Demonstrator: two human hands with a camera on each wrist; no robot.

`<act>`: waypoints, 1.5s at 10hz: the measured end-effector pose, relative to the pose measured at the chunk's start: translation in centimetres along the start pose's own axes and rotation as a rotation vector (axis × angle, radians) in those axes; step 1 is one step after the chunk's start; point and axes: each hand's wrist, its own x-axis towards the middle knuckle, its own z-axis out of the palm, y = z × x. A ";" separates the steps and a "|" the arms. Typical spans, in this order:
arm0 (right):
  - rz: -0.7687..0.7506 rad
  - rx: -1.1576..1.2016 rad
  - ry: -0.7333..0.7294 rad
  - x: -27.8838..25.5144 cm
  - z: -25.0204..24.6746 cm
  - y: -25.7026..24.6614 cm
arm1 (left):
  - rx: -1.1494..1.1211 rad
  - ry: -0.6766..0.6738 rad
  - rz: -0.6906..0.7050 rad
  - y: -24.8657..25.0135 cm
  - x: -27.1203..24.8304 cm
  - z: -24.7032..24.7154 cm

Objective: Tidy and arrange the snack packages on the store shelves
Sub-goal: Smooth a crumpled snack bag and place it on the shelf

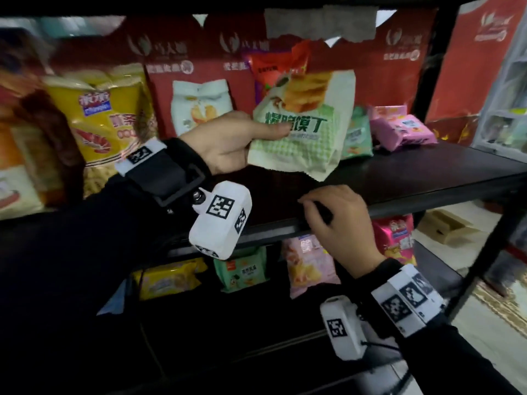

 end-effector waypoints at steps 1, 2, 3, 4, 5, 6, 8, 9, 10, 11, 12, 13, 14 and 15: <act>0.041 -0.069 -0.077 1.5 1.1 -0.8 | -0.040 0.098 0.111 -0.4 -2.1 -3.1; 0.115 -0.096 -0.160 2.6 2.0 -0.9 | -0.002 0.246 0.201 -0.6 -2.0 -6.2; 0.166 -0.134 -0.183 2.9 2.4 -1.1 | 0.029 0.418 0.145 -1.2 -0.2 -8.8; 0.166 -0.169 -0.126 2.6 2.6 -1.2 | 0.237 0.561 -0.018 -2.7 1.7 -10.7; 0.149 -0.175 -0.116 2.3 2.7 -0.9 | 0.504 0.584 -0.237 -3.1 2.5 -11.5; 0.115 -0.159 -0.091 2.2 2.7 -0.7 | 0.589 0.599 -0.257 -2.4 2.7 -11.4; 0.044 -0.138 -0.063 1.8 2.6 -0.6 | 0.472 0.540 -0.198 -3.1 4.2 -12.4; 0.008 -0.141 -0.078 1.6 2.5 -0.4 | 0.436 0.579 -0.152 -3.5 4.2 -12.4; -0.001 -0.135 -0.080 1.6 2.4 -0.3 | 0.518 0.563 -0.177 -3.4 3.9 -11.5; 0.001 -0.144 -0.084 1.6 2.4 -0.3 | 0.428 0.518 -0.115 -3.7 4.2 -11.0; 0.008 -0.156 -0.083 1.6 2.5 -0.3 | 0.316 0.562 0.037 -4.2 4.7 -11.2; 0.011 -0.150 -0.086 1.6 2.5 -0.4 | 0.266 0.575 0.077 -4.6 5.0 -11.6; 0.019 -0.155 -0.098 1.6 2.4 -0.5 | 0.344 0.594 -0.029 -4.7 5.1 -11.2; 0.024 -0.163 -0.121 1.6 2.3 -0.6 | 0.382 0.560 -0.093 -4.8 5.3 -10.9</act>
